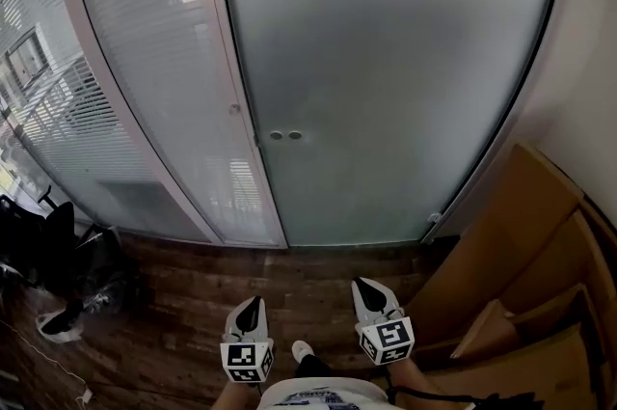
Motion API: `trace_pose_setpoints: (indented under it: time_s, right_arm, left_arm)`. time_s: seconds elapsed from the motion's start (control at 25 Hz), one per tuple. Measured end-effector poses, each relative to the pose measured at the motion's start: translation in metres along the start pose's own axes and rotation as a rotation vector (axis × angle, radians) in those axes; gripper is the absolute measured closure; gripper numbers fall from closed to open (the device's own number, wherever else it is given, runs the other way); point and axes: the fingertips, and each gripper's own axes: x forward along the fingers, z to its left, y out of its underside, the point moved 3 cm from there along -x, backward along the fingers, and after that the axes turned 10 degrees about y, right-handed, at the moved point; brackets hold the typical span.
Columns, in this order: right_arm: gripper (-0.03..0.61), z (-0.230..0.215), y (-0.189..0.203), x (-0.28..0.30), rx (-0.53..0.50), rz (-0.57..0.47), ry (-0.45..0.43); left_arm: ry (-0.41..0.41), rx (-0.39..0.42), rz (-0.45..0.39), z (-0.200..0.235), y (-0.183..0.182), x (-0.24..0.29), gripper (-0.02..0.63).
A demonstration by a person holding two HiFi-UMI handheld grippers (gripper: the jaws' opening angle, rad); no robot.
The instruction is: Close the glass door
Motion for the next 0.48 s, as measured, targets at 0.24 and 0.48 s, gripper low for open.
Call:
trace_pose_setpoints:
  time_s: [0.24, 0.48]
  right_arm:
    - [0.571, 0.003, 0.007, -0.066, -0.009, -0.022, -0.020]
    - [0.571, 0.007, 0.025, -0.128, -0.005, -0.009, -0.045]
  left_arm:
    - [0.021, 0.017, -0.019, -0.058, 0.009, -0.040, 0.612]
    - [0.015, 0.006, 0.004, -0.104, 0.034, -0.080, 0.612]
